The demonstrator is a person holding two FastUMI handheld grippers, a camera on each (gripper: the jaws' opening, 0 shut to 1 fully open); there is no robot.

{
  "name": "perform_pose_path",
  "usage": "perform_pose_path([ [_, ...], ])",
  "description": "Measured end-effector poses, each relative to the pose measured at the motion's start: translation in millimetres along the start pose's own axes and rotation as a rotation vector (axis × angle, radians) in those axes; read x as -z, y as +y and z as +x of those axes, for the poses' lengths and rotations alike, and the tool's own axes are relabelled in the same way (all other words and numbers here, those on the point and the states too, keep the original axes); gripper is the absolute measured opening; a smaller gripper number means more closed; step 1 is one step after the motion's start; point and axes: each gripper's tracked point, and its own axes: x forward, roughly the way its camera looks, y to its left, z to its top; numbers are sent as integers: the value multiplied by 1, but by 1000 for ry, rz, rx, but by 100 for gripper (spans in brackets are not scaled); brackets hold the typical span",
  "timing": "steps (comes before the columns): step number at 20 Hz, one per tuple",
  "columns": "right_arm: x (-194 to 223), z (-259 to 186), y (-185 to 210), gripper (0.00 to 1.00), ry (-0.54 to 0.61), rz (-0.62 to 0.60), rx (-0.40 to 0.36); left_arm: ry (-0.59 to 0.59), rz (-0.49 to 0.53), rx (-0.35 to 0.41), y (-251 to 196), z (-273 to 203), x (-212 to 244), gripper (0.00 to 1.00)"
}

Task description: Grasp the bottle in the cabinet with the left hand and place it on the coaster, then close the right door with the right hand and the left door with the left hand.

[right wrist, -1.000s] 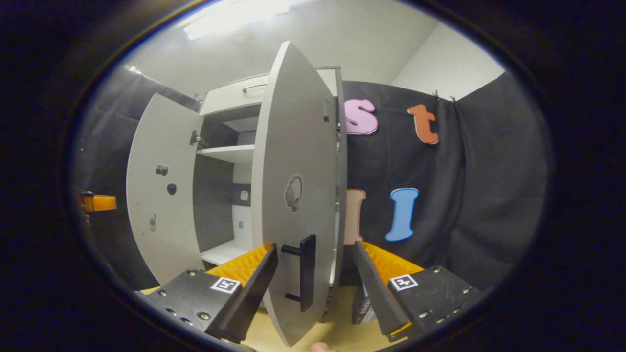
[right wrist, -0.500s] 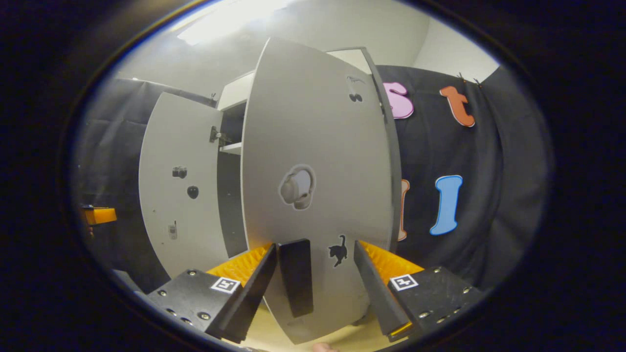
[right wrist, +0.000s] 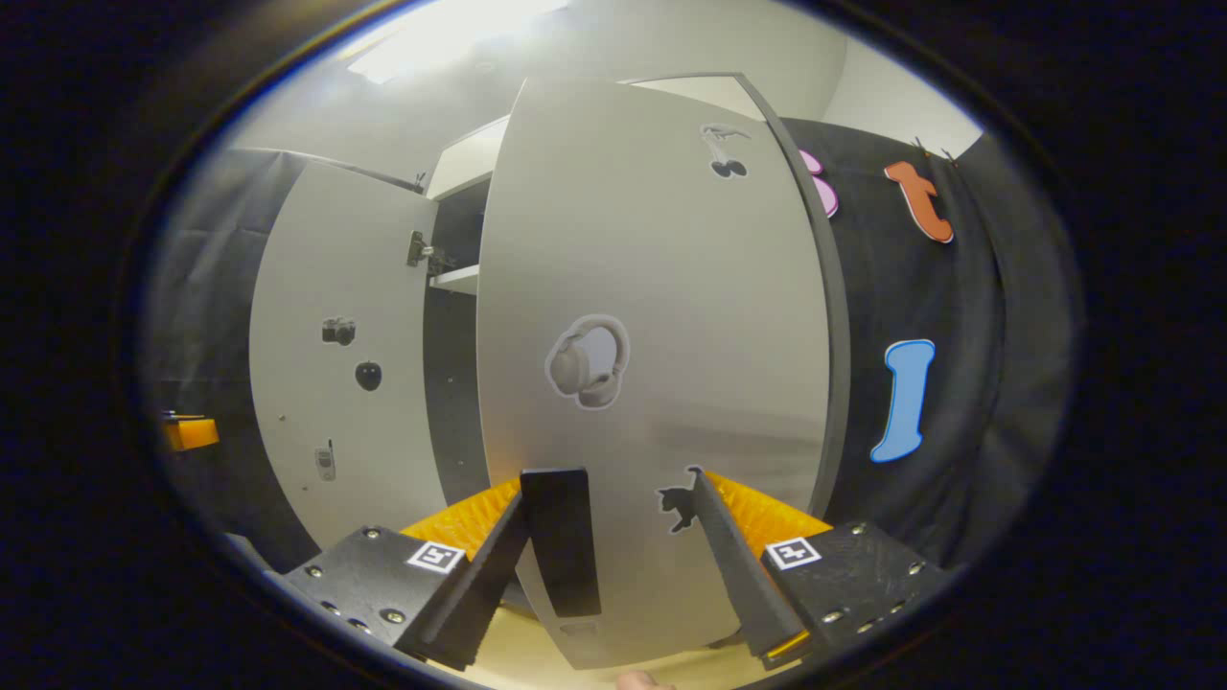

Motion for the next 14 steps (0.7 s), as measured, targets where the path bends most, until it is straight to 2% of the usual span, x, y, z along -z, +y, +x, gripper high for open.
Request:
perform_pose_path([
  [5,3,18,5,98,11,6,39,-4,-31,46,4,17,1,78],
  [12,6,49,13,97,9,31,96,-22,10,102,3,40,-4,78],
  [13,6,54,14,97,9,33,105,-22,9,109,3,43,-4,75],
  [14,7,58,14,98,7,36,114,-19,7,117,5,47,-4,78],
])
